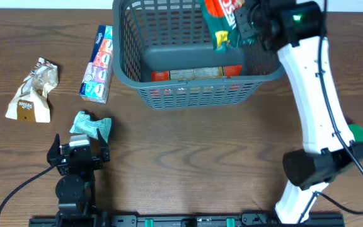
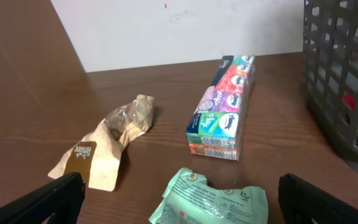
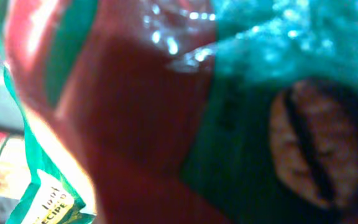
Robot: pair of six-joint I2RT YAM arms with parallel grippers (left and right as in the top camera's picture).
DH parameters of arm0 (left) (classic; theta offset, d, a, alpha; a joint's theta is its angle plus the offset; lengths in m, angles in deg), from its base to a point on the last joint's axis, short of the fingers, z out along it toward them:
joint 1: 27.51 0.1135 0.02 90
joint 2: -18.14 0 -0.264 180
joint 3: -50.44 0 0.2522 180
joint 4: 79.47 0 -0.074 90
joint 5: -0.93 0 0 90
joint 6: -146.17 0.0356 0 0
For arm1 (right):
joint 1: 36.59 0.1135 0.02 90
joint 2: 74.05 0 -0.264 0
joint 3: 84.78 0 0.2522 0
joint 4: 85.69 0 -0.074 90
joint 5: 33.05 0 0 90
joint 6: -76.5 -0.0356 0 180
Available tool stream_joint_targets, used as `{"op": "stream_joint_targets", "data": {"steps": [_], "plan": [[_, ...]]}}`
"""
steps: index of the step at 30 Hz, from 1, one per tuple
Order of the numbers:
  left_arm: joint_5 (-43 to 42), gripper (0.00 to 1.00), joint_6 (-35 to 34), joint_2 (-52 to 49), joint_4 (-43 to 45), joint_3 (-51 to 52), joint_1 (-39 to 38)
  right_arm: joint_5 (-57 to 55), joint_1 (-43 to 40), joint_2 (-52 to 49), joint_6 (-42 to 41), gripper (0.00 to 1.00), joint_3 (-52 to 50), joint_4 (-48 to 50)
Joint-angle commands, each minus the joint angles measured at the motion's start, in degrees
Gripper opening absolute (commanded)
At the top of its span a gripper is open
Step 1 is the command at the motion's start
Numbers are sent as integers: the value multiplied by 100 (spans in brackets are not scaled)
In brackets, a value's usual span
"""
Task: Pack container
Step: 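Carry the Nescafe pouch into the basket and release it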
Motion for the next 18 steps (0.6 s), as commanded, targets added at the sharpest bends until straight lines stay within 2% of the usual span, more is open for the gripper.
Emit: {"op": "stream_joint_targets", "data": {"steps": [1, 16, 17, 18], "plan": [[7, 99, 59, 35, -68, 142, -17, -168, 63, 37, -553, 1, 195, -87], [7, 99, 59, 35, -68, 142, -17, -166, 85, -170, -758, 2, 195, -553], [7, 99, 57, 35, -68, 142, -17, -166, 85, -170, -761, 7, 195, -553], [7, 98, 59, 35, -68, 142, -17, -164, 85, -170, -758, 32, 195, -553]]}}
